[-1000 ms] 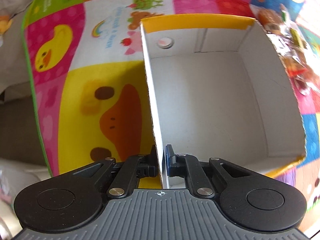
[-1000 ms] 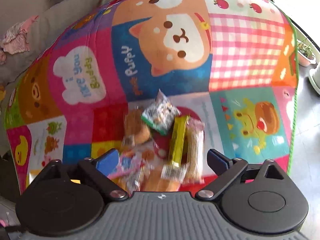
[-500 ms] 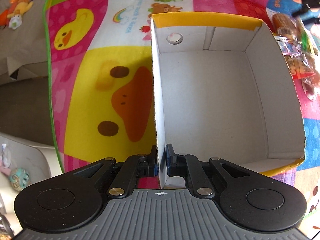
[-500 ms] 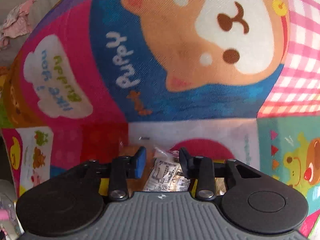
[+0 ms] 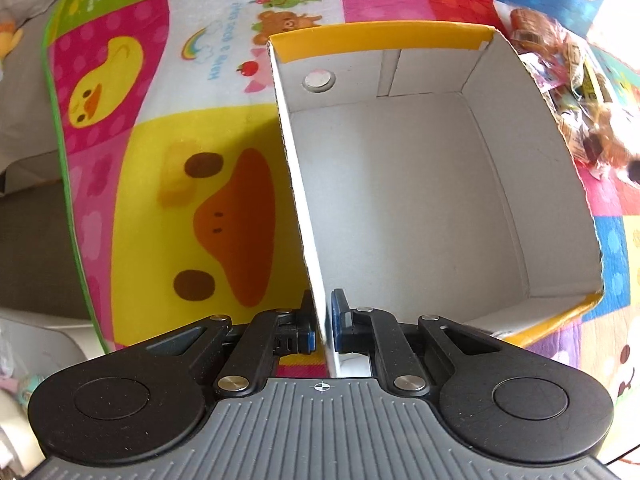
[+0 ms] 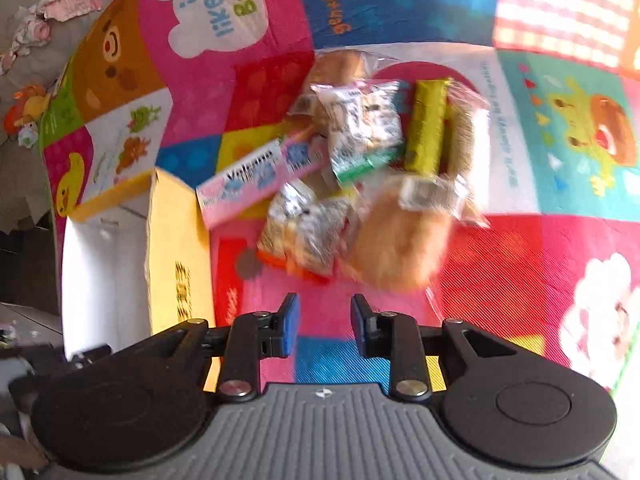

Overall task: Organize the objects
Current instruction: 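Grasp the yellow-wrapped bun from the snack pile with the right tool, then carry the bun over the box and open the right tool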

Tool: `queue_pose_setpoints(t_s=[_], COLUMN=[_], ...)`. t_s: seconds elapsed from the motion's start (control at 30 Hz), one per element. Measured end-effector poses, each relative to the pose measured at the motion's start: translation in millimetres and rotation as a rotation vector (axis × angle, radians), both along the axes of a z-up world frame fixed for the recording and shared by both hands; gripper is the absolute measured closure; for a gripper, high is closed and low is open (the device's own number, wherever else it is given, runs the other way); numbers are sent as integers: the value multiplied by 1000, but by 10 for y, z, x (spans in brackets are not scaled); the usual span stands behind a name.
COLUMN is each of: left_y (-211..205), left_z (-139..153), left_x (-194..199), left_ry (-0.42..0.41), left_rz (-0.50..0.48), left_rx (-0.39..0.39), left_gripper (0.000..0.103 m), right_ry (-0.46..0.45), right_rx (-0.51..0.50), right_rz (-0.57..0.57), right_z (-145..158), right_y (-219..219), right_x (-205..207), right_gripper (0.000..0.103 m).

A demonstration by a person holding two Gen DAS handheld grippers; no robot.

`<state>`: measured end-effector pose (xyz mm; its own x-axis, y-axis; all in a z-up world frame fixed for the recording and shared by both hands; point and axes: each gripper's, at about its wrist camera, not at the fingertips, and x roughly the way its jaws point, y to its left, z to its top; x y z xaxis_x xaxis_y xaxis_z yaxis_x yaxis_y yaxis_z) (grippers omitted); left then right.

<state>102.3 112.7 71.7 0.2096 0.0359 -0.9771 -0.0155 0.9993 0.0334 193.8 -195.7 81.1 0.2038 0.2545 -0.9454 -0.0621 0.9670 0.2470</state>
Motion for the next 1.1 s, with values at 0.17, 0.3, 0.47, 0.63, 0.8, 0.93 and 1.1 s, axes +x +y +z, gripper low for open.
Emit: queue_pose_setpoints(t_s=[0.17, 0.3, 0.47, 0.63, 0.8, 0.93, 1.1], left_y=[70, 61, 14, -32, -2, 59, 77], left_z=[40, 100, 112, 107, 154, 59, 74], left_x=[-13, 8, 8, -73, -185, -87, 255], left_ry=[-15, -32, 4, 78, 82, 88, 40], left_rz=[51, 65, 98, 103, 125, 124, 126], left_rx=[-15, -13, 7, 20, -21, -89, -197], left_gripper=[93, 93, 93, 93, 93, 94, 92], right_ry=[-72, -88, 13, 108, 140, 121, 76], right_rx=[-24, -9, -13, -54, -23, 24, 46], right_rz=[-55, -132, -177, -76, 8, -18, -106], right_z=[214, 236, -82, -372, -280, 43, 552], right_y=[-254, -436, -461, -304, -232, -233, -252], right_x=[-175, 130, 598, 739, 586, 275, -194], right_gripper=[56, 34, 23, 39, 50, 50, 50])
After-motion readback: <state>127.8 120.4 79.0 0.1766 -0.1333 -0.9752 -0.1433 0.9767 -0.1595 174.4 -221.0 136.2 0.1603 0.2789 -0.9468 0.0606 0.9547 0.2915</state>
